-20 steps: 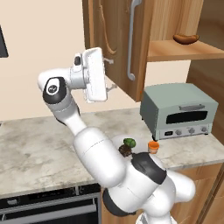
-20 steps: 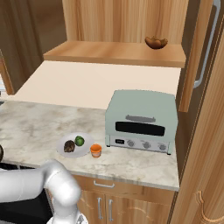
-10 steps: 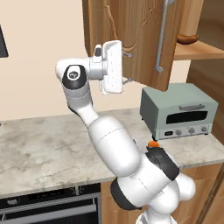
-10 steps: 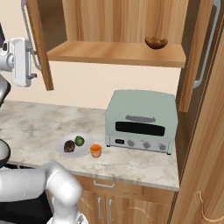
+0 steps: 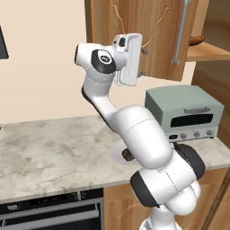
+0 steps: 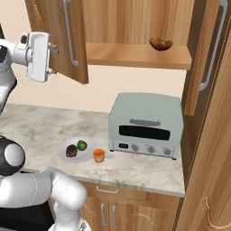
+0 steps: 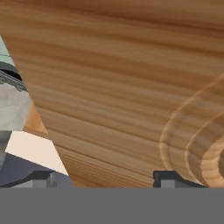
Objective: Pick the avocado and bread from the counter and place them on the plate. Then pick the jam from the cabinet and place it next to the plate. Lastly close the cabinet door.
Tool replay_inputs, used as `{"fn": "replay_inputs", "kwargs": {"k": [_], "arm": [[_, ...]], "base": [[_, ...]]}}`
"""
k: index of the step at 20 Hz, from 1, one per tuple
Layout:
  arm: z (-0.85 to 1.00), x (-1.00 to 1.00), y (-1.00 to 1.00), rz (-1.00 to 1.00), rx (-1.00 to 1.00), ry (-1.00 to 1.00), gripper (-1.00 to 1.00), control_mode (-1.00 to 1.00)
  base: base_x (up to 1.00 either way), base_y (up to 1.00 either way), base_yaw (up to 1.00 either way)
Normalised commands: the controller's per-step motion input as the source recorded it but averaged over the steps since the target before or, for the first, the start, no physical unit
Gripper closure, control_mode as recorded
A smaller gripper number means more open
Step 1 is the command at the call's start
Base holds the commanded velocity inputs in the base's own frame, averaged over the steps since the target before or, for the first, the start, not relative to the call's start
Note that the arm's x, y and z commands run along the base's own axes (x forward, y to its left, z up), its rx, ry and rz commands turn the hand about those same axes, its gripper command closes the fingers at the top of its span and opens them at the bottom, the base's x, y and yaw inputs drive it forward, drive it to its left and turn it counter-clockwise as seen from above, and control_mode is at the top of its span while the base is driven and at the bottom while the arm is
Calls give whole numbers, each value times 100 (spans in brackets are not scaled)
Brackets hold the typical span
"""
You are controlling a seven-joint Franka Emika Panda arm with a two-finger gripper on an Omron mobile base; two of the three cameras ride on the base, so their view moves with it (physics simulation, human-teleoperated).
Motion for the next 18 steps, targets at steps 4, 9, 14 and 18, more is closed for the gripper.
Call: {"fn": "replay_inputs", "kwargs": {"k": [4,9,14,18], "arm": [[-6,82,-75,35,18,-10,-100,-100],[-30,92,-80,40,15,-6,-100,-100],[-38,100,-79,41,12,-1,-100,-100],[-32,100,-78,41,12,0,-100,-100]], "base": [[0,0,0],[0,0,0],[0,0,0],[0,0,0]]}}
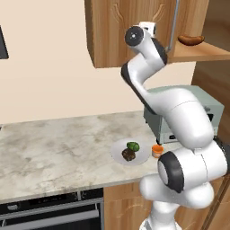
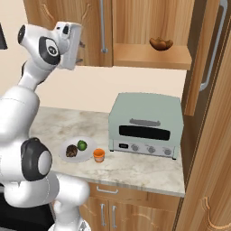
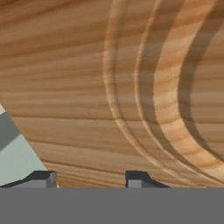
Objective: Pick the avocado and bread from the counter and place them on the plate. Then pick the jam from the cabinet and place it next to the plate. Lastly close the cabinet door.
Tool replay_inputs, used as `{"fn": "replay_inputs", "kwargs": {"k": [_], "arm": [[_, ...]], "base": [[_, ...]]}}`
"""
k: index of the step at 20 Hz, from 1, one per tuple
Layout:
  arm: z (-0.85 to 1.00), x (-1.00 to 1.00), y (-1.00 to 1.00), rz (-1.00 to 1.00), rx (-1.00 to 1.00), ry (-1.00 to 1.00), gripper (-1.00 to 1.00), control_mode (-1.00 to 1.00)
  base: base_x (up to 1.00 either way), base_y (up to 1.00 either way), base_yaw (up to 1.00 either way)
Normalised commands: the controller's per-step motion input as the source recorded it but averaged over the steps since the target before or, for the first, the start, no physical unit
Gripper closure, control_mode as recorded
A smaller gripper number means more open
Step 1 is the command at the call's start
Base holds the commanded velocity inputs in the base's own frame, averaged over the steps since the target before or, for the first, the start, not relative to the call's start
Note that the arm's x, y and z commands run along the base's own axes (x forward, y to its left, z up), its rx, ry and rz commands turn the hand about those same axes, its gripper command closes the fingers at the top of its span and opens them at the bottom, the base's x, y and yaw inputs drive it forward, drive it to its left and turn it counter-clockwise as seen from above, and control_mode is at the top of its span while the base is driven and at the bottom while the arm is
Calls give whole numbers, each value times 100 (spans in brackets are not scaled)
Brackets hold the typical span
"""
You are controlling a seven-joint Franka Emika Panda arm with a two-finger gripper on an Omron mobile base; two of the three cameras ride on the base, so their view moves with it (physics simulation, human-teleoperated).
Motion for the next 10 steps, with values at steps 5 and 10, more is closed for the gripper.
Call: {"fn": "replay_inputs", "kwargs": {"k": [5,10], "arm": [[-25,86,-72,40,11,0,-100,-100],[-4,-45,-24,34,2,-1,-100,-100]], "base": [[0,0,0],[0,0,0]]}}
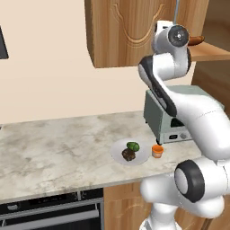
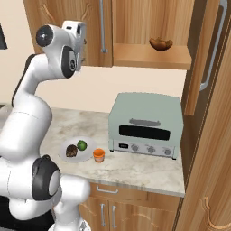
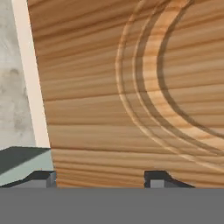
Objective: Pick the avocado and bread from the counter and place them on the plate. Then pick the jam from the cabinet and place it next to the plate. Lastly close the cabinet door.
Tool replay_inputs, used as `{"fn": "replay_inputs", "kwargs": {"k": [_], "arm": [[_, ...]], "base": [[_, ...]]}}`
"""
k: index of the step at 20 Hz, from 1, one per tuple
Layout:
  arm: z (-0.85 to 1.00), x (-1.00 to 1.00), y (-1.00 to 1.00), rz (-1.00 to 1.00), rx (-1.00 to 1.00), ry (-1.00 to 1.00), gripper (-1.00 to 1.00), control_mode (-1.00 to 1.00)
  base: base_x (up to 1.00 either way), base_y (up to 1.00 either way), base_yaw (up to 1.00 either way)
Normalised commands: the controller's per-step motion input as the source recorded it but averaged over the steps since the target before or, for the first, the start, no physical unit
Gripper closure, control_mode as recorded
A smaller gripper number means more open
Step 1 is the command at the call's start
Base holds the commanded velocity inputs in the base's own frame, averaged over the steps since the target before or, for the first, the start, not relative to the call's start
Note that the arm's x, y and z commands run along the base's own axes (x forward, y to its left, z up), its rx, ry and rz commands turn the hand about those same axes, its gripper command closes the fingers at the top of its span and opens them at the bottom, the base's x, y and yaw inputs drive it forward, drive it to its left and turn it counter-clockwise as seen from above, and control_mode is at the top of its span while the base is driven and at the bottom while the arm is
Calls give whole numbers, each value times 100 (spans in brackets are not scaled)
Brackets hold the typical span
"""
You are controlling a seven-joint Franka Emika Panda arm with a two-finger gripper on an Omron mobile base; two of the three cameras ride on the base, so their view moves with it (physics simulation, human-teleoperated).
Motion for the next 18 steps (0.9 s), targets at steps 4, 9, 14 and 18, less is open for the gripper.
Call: {"fn": "replay_inputs", "kwargs": {"k": [4,9,14,18], "arm": [[0,-84,-8,26,0,-3,-100,-100],[0,-92,-6,23,0,-4,-100,-100],[0,-80,-26,15,2,-6,-100,-100],[0,-76,-36,11,6,-3,-100,-100]], "base": [[0,0,0],[0,0,0],[0,0,0],[0,0,0]]}}
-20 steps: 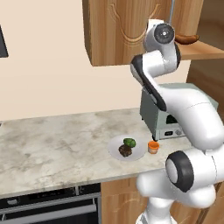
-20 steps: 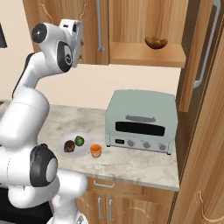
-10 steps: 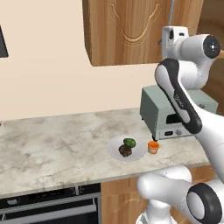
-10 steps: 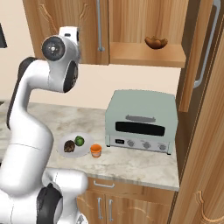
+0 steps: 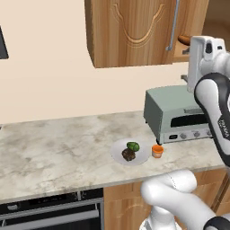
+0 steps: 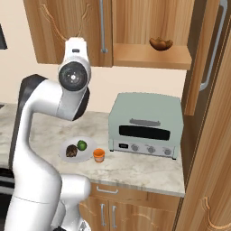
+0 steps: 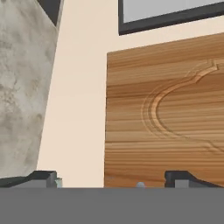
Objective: Pick the avocado and bread from the counter and place them on the plate. Then pick the jam from the cabinet and place it next to the plate. Lastly close the cabinet door.
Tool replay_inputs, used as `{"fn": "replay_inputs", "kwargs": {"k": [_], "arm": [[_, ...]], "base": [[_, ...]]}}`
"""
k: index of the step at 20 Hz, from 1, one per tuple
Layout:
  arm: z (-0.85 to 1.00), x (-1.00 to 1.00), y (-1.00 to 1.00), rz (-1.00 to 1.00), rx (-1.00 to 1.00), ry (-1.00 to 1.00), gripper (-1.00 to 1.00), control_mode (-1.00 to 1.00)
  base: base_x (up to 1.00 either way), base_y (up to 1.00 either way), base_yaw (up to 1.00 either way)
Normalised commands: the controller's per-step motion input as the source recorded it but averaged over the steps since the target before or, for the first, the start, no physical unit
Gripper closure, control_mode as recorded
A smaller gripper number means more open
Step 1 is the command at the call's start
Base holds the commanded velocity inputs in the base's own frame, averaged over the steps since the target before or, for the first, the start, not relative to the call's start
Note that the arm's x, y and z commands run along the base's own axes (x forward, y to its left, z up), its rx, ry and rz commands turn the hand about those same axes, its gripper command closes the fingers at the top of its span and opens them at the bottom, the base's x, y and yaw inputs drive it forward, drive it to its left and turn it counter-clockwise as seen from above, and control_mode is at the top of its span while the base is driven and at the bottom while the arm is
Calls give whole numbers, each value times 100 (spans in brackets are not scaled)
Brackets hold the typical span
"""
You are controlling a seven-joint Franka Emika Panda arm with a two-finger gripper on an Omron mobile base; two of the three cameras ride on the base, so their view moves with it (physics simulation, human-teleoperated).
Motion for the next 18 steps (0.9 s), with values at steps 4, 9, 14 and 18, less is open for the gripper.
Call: {"fn": "replay_inputs", "kwargs": {"k": [4,9,14,18], "arm": [[0,-71,-35,10,5,0,-100,-100],[0,-72,-32,10,2,-4,-100,-100],[0,-80,-12,1,0,-6,-100,-100],[0,-82,-6,0,0,-4,-100,-100]], "base": [[0,0,0],[0,0,0],[0,0,0],[0,0,0]]}}
